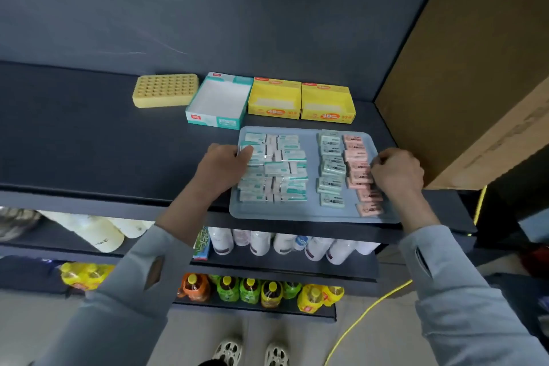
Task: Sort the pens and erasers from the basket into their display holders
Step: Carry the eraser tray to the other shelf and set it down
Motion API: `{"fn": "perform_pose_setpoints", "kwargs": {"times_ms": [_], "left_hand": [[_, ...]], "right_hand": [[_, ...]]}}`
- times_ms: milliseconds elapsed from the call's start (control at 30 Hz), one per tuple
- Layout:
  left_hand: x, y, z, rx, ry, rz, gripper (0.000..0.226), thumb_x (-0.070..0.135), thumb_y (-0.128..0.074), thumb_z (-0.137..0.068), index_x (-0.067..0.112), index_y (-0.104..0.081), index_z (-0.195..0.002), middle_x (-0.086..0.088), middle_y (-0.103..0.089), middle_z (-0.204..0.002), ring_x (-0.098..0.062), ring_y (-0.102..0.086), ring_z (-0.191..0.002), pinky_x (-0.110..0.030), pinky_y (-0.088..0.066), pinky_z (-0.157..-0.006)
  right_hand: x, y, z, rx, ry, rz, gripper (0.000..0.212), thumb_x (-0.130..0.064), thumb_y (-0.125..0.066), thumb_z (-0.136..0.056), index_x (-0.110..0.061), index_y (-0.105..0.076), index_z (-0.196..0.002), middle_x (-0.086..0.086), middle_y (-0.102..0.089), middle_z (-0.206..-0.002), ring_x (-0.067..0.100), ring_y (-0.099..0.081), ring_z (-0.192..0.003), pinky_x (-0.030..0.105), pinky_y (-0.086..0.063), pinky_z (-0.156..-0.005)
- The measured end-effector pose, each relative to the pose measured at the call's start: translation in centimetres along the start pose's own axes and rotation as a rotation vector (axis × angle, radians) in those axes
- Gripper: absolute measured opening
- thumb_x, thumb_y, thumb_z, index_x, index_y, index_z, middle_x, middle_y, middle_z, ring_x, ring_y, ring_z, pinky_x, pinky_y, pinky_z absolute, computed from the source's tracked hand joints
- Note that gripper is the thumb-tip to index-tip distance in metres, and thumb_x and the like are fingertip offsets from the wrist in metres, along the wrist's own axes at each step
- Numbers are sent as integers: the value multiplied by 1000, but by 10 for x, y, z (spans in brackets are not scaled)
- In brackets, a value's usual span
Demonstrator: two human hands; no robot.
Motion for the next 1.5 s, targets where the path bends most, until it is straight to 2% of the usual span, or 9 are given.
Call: {"fn": "perform_pose_setpoints", "kwargs": {"times_ms": [133,200,267,367,500,800,1133,1300,1500], "left_hand": [[1,2,-1,8,-20,-96,54,50,-36,-99,8,-60,-75,-12,-64,-88,-28,-59,-88,-35,-45,-74],[7,20,-5,172,-144,-143,42,43,-42,-99,11,-66,-86,-13,-65,-94,-29,-58,-91,-33,-43,-72],[12,40,-9,363,-230,-203,28,30,-53,-97,13,-68,-114,-16,-60,-117,-32,-53,-106,-38,-44,-84],[12,54,-32,405,-258,-353,41,19,-62,-93,18,-56,-134,-12,-47,-135,-33,-42,-120,-43,-40,-99],[6,53,-65,348,-296,-560,36,17,-63,-91,22,-63,-127,-10,-57,-129,-31,-48,-119,-40,-34,-104],[6,37,-73,438,-414,-536,14,11,-71,-83,19,-77,-92,-12,-69,-84,-36,-61,-72,-39,-48,-69],[-27,93,-88,632,-386,-387,38,2,-62,-87,8,-63,-125,-19,-59,-122,-40,-53,-109,-49,-48,-86],[-79,127,-143,330,-151,-628,62,8,-55,-92,31,-37,-146,-12,-30,-153,-38,-23,-141,-58,-26,-111],[-95,131,-172,162,-375,-550,67,-5,-53,-88,33,-44,-142,-8,-33,-151,-29,-25,-141,-59,-28,-109]], "right_hand": [[-14,7,0,93,99,29,30,-19,-55,-95,-15,-60,-125,18,-52,-123,42,-56,-103,43,-46,-82],[-35,17,-3,169,228,15,39,-12,-54,-94,-17,-55,-133,18,-51,-125,41,-56,-105,44,-46,-83],[-66,19,-9,172,423,-10,43,-8,-54,-93,-19,-55,-135,17,-56,-121,38,-57,-104,42,-47,-83],[-111,5,-27,68,639,41,43,-11,-58,-93,-22,-57,-135,18,-58,-122,39,-55,-110,41,-46,-86],[-158,-28,-43,-95,807,134,44,-9,-61,-91,-24,-59,-133,15,-57,-124,38,-52,-115,43,-46,-92],[-184,-62,-63,-134,884,83,21,-10,-64,-92,-21,-75,-105,7,-60,-108,28,-59,-97,36,-47,-80],[-251,-54,-30,-140,1078,30,18,-23,-67,-90,-18,-73,-107,6,-65,-112,27,-59,-104,36,-46,-87],[-314,-87,-1,-402,1114,128,33,-39,-73,-83,-33,-68,-115,-3,-60,-117,19,-56,-110,34,-43,-95],[-348,-127,26,-511,1091,258,38,-33,-70,-86,-35,-62,-122,-6,-57,-128,18,-48,-120,32,-38,-99]]}}
Point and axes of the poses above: each hand's wrist, its own z-axis away from the middle knuckle, its own y-axis out of the back of the hand, x = y × z, the point moved 6 cm from there along -z, towards the middle knuckle
